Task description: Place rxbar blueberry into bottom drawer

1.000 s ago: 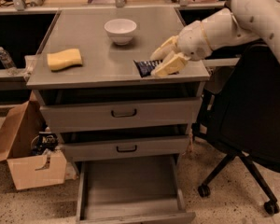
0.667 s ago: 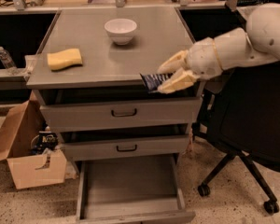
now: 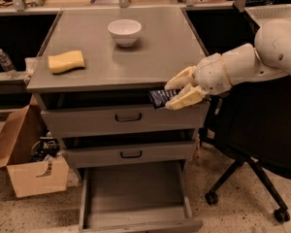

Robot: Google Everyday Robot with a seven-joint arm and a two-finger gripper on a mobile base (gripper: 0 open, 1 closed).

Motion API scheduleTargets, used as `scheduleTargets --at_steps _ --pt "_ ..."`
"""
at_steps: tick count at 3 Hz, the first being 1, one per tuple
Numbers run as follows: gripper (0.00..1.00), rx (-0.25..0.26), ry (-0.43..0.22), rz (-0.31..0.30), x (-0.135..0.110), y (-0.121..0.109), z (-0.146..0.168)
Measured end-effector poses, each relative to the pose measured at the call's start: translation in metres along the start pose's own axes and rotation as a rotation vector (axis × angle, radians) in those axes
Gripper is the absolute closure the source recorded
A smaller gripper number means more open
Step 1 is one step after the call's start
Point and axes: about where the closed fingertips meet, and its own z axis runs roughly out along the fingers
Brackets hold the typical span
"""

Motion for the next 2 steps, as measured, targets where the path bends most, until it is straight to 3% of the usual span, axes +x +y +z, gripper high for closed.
scheduleTargets --at_steps 1,2 --pt "1.0 -0.021 0.014 0.018 0.028 0.018 0.018" --pt "1.0 0.016 0.043 0.05 0.075 0.055 0.033"
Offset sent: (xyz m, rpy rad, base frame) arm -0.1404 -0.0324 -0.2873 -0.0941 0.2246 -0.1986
